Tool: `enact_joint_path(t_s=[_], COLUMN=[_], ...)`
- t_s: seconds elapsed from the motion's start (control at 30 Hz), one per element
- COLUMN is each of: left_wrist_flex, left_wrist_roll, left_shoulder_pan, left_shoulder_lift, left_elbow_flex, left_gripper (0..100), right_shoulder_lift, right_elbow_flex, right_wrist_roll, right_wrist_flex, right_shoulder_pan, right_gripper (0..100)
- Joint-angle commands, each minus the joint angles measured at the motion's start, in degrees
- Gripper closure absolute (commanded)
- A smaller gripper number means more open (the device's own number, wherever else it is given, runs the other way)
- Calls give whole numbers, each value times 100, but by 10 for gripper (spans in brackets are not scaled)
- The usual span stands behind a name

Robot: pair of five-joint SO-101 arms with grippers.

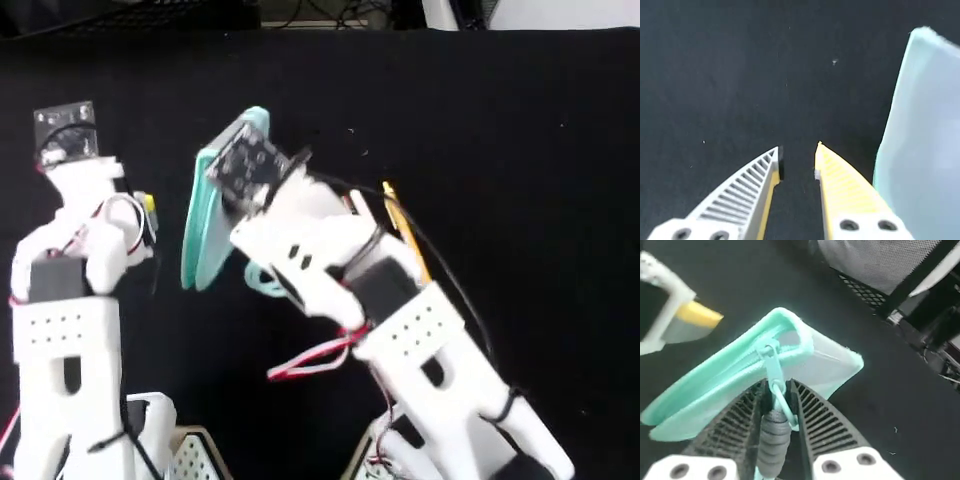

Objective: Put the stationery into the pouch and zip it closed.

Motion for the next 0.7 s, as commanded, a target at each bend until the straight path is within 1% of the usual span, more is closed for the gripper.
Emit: enact_joint_path(t_s=[0.0,0.1,0.17,0.27,0.33,0.47,0.53,0.63,0.67], left_wrist_flex=[-44,-475,-853,-1266,-1336,-1327,-985,105,519], left_wrist_roll=[-211,-484,-492,-519,-527,-527,-536,-589,-721], left_shoulder_pan=[233,409,462,752,892,884,804,532,435], left_shoulder_lift=[-598,-835,-862,-905,-923,-932,-941,-941,-932], left_elbow_flex=[233,752,1095,1516,1613,1578,1288,286,-101], left_gripper=[866,866,866,866,866,866,866,865,863], right_shoulder_lift=[-558,-1051,-1262,-1358,-1393,-1402,-1402,-1402,-1402], right_elbow_flex=[101,-57,-84,-22,163,567,769,963,998], right_wrist_roll=[9,9,-9,-44,-44,0,9,9,9], right_wrist_flex=[-70,-132,-132,-79,-53,-53,-62,-88,-88], right_shoulder_pan=[-97,-79,-79,-97,-97,-97,-105,-105,-105], right_gripper=[987,987,987,987,987,987,987,987,987])
